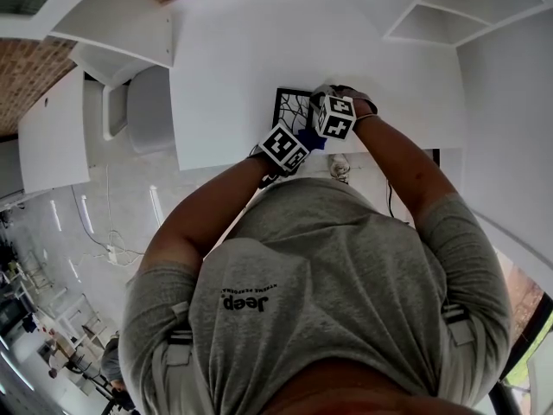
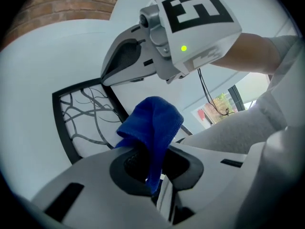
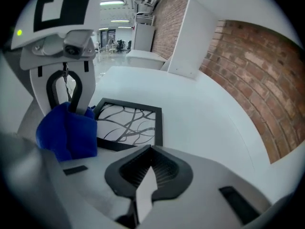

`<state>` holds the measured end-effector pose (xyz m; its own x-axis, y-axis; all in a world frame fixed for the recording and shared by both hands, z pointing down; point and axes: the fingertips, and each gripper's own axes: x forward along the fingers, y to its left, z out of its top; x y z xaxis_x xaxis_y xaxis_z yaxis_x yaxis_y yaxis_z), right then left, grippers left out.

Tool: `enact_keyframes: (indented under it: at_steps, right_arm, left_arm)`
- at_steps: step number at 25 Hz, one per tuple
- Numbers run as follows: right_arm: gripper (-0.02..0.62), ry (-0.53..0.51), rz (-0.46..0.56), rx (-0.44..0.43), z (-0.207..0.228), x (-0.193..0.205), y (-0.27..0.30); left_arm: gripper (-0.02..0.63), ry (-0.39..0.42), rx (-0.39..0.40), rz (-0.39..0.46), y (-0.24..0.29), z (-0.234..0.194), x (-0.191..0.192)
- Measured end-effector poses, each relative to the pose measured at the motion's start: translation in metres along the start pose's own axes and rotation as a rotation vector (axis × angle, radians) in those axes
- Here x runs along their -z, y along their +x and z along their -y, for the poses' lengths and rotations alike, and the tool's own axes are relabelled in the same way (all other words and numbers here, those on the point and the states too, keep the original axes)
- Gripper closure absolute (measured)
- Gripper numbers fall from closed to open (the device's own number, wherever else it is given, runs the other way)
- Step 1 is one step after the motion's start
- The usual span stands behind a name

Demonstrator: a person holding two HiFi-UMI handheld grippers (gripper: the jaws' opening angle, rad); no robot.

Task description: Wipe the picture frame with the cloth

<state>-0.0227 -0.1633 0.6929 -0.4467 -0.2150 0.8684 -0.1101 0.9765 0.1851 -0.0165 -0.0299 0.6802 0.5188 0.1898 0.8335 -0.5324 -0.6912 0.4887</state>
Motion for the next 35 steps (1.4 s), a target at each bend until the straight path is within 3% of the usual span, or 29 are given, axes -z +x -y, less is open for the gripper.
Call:
enact_keyframes:
  at_steps: [10,19,25,30,35]
  right_arm:
    - [0.577,-0.139,-0.075,0.098,0.039,0.002,0.01]
    - [0.578,0.267,0.207,0.144,0.07,-0.017,-0.059]
    - [0.578,0.523,0.421,0.146,0.083,-0.014,-0.124]
    - [0.578,0.63,0.536,0.209,0.099,-0.012,-0.187]
    - [0.578,0.68,0.635,0.274,0.119,-0.014,-0.243]
  left_arm:
    - [0.551,0.017,-0.081,0.095,-0.003,-0.023,-0.036]
    - [0.551,-0.044,-0.048,0.318,-0.053,-0.03,-0.056]
    - [0.551,-0.121,-0.141,0.556,-0.141,-0.069,-0.064]
    - [0.551,-0.173,-0.225,0.782,-0.233,-0.092,-0.065]
    - [0.551,-0.173,-0.312,0.948,-0.303,-0.102,-0.054]
